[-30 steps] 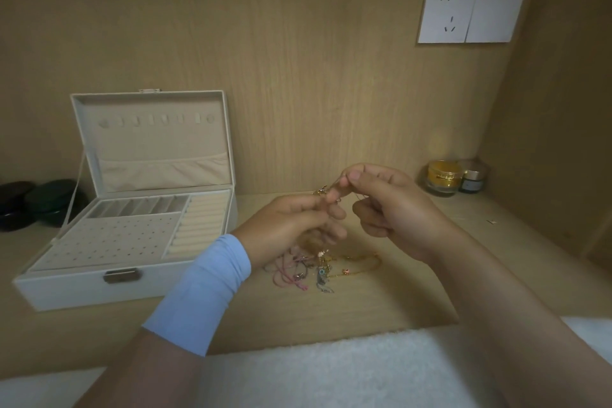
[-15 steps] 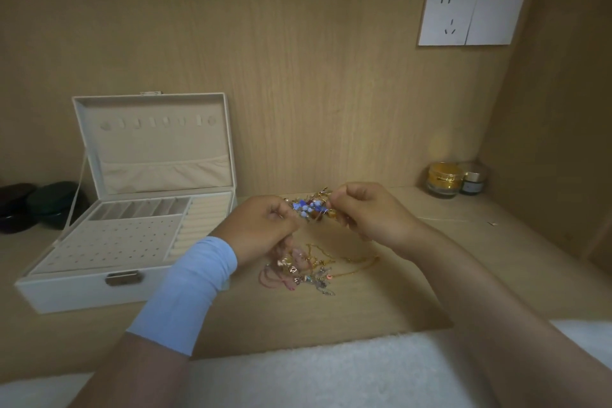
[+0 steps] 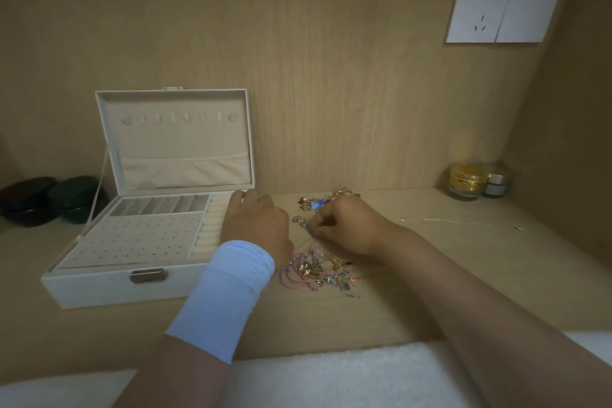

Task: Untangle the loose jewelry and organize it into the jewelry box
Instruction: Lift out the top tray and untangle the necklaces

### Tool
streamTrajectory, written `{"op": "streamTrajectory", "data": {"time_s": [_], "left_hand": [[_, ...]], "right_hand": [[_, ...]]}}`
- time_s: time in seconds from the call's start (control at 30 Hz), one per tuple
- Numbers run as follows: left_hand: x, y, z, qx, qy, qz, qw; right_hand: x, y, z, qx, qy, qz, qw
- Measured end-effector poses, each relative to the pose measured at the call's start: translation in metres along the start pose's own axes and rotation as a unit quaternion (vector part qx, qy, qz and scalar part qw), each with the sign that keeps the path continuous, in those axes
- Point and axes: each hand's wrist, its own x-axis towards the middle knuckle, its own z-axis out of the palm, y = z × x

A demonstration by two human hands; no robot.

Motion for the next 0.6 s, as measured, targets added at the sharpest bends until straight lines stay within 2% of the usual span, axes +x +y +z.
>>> {"op": "streamTrajectory", "data": {"time_s": [0.07,0.2,0.3,0.37,0.43,0.6], "left_hand": [[0.0,0.002,0.0,-0.026,0.015,0.013,0.999],[-0.002,0.015,-0.007,-0.176,0.057,0.078,0.98],[-0.006,0.027,-0.006,-0.24,0.021,0.132,0.962],[-0.008,0.031,-0.002,-0.255,-0.035,0.156,0.954],[-0.008,0.031,-0.001,-0.249,-0.069,0.165,0.952],[-0.007,0.017,-0.001,-0.225,-0.082,0.161,0.957]], "right_hand": [[-0.007,-0.001,-0.01,0.009,-0.005,-0.015,1.0],[-0.028,0.003,-0.035,0.004,0.021,-0.007,1.0],[-0.049,0.007,-0.043,-0.021,-0.051,0.025,0.998],[-0.061,0.011,-0.043,0.001,-0.098,0.043,0.994],[-0.066,0.015,-0.042,0.023,-0.111,0.046,0.992],[-0.071,0.02,-0.041,0.036,-0.09,0.037,0.995]]}}
